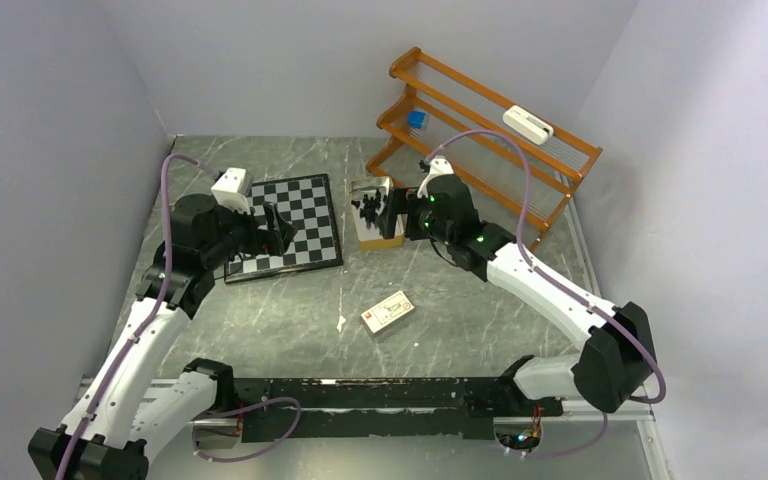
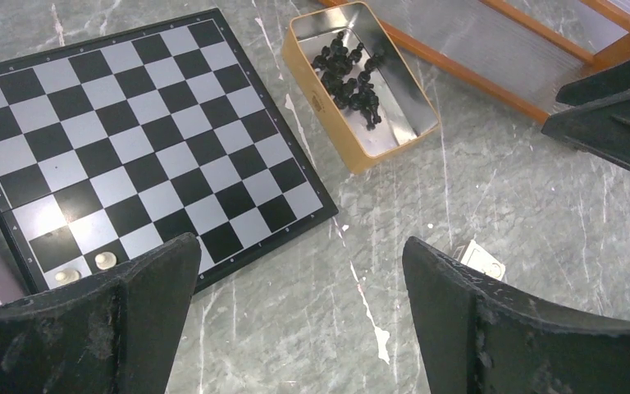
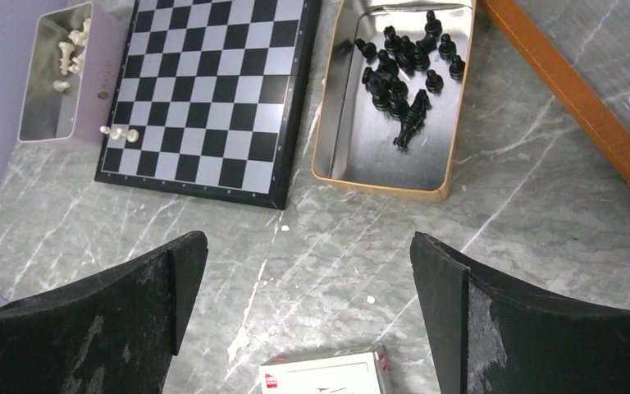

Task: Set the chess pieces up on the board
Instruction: Pick up the chess piece from the storage box.

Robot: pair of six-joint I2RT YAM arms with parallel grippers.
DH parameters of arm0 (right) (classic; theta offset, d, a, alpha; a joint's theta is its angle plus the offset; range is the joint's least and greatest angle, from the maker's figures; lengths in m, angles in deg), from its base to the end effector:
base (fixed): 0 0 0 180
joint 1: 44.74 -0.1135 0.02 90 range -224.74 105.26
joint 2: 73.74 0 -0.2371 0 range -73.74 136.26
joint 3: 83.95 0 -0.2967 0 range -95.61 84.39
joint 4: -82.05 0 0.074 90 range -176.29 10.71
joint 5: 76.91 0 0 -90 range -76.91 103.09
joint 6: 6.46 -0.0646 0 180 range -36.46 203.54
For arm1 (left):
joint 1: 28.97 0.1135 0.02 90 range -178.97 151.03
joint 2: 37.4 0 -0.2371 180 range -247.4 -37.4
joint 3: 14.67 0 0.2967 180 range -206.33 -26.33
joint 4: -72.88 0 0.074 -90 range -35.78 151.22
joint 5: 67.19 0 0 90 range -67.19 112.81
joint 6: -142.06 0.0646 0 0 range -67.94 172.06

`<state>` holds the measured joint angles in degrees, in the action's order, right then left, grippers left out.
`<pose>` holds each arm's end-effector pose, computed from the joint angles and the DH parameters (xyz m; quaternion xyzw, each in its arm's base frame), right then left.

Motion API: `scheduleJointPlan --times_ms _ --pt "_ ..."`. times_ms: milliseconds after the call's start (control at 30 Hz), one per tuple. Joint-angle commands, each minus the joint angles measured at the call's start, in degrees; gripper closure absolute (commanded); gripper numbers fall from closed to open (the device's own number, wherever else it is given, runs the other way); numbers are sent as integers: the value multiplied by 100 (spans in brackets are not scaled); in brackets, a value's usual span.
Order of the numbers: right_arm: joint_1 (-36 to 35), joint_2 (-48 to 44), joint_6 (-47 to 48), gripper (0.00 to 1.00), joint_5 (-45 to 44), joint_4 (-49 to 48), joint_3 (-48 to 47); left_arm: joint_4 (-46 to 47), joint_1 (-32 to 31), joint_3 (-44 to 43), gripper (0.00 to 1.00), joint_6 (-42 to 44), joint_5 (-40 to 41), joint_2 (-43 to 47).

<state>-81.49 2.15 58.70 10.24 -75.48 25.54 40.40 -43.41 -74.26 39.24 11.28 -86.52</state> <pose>0.3065 0.2248 0.2509 -0.0761 0.8529 0.2459 0.4542 0.2717 -0.0833 0.2952 0.0678 0.8240 -0.2120 0.5210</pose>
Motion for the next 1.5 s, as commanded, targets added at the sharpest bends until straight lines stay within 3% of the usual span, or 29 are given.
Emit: scheduleJointPlan --times_ms 0,567,667,867,967,1200,1467 --pt "19 -232 -57 0 10 -42 -116 72 50 45 2 67 129 126" --pt "21 576 247 1 -181 -135 -707 -641 46 102 2 17 537 723" --pt "11 1143 479 12 -166 -52 -1122 -711 38 60 2 74 618 765" --pt "-44 2267 1065 46 -749 149 -2056 -616 37 161 2 69 736 812" --pt "-47 2766 1341 57 -1075 226 -2400 -615 37 169 2 61 779 856" --pt "-39 3697 1586 66 -1178 440 -2997 -617 37 170 2 58 847 965" --pt "-20 4157 1720 68 -1035 544 -3194 -616 37 178 2 53 845 992"
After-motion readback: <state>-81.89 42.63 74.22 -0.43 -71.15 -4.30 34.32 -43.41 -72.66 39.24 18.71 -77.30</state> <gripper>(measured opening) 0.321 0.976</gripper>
